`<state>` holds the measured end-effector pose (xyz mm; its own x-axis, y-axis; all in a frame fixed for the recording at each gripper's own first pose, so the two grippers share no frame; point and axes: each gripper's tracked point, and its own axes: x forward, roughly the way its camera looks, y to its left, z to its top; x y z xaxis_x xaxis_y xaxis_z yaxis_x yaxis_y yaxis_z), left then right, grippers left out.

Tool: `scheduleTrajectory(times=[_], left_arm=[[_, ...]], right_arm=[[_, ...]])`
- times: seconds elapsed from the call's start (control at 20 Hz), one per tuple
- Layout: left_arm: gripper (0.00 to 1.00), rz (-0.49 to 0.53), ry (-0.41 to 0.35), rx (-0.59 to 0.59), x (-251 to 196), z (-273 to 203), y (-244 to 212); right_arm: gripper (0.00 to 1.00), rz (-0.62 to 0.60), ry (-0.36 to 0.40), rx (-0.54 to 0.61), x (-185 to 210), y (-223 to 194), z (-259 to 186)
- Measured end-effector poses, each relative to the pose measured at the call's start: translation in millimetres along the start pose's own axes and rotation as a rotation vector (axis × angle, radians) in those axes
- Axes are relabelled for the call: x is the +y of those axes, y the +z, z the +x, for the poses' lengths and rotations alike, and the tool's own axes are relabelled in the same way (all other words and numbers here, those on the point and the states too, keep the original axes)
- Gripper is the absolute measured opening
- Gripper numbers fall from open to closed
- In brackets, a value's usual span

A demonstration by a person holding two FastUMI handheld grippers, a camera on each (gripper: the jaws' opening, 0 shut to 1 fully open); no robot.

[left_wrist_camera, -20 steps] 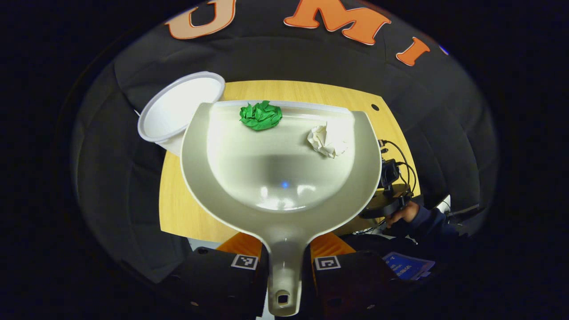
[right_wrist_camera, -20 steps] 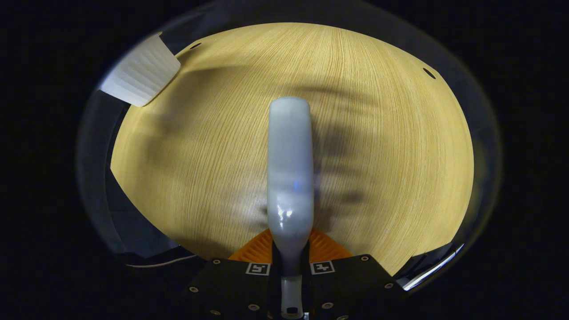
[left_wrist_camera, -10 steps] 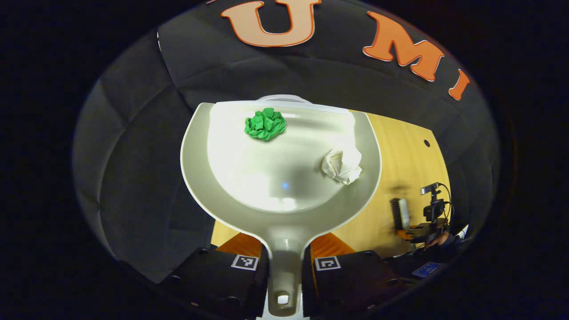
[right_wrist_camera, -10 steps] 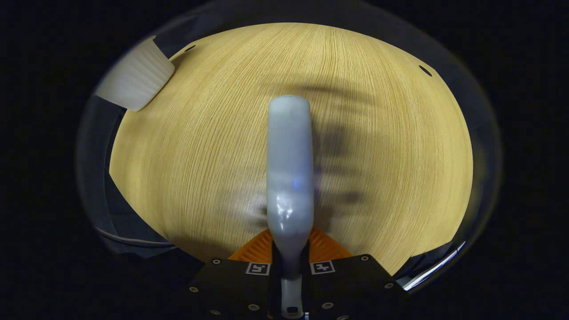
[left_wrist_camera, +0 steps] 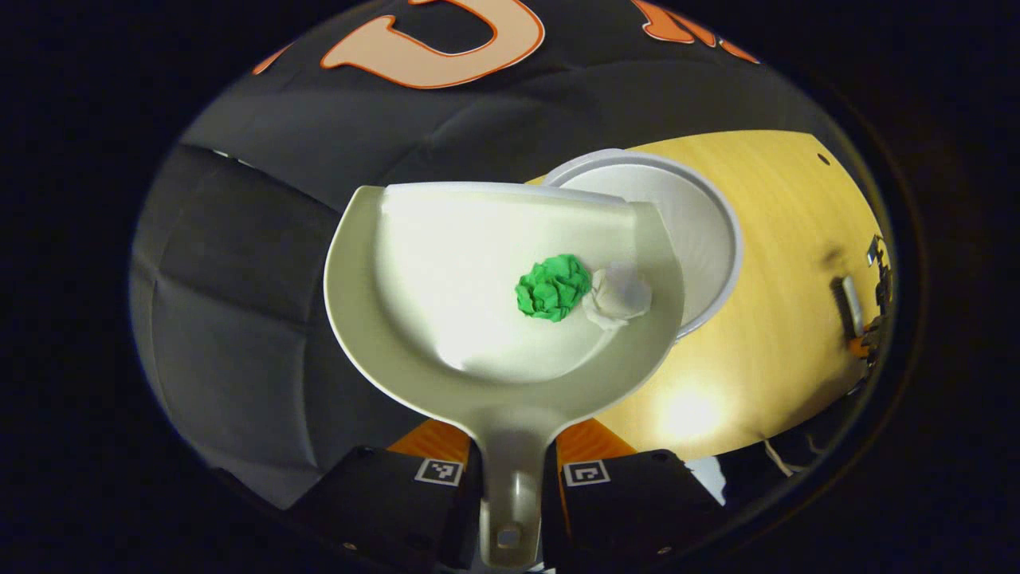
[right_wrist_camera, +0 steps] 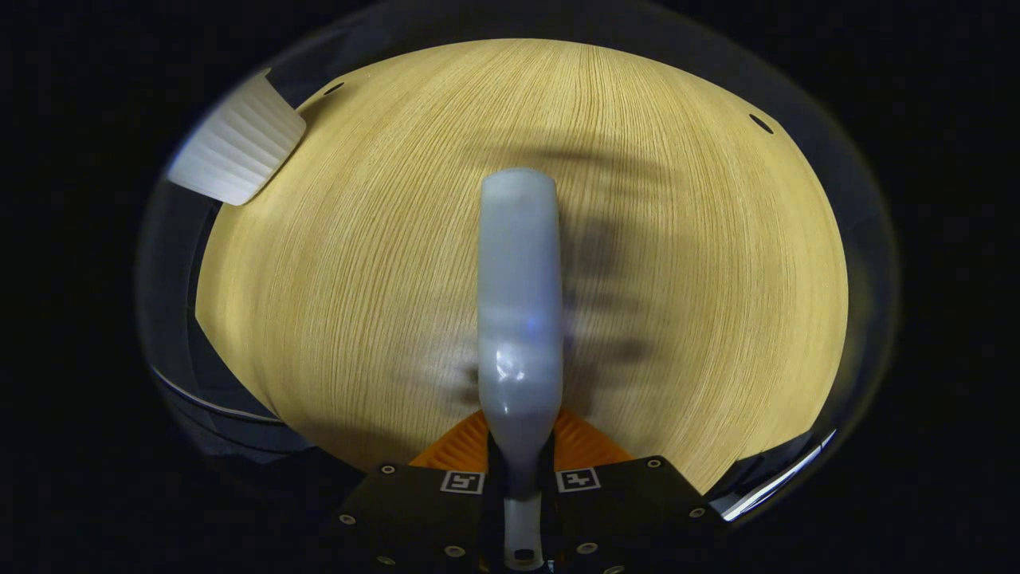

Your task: Pick up the small broom and dustpan from the desktop, sweep the trash into the dustpan with the broom, and then empty the trash into the garbage bin.

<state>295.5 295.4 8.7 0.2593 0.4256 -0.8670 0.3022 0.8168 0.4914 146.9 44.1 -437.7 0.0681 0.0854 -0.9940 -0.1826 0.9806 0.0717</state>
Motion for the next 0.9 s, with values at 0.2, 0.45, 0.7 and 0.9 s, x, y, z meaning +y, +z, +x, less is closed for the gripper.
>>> scheduleTrajectory(times=[0.2, 0.45, 0.7, 0.9], left_arm=[[0.32, 0.166, 0.107, 0.004, 28, -3, -1], [0.31, 0.469, 0.362, -0.021, 68, -12, 16], [0.31, 0.742, 0.57, -0.052, 86, -8, 26], [0.31, 0.612, 0.54, -0.067, 94, 9, 21]], right_arm=[[0.18, 0.013, 0.004, 0.001, 0, 0, 0], [0.18, 0.021, 0.007, 0.003, 0, 1, 0], [0.18, 0.021, 0.008, 0.002, 0, -1, -1], [0.18, 0.023, 0.005, -0.002, 0, -1, -1]])
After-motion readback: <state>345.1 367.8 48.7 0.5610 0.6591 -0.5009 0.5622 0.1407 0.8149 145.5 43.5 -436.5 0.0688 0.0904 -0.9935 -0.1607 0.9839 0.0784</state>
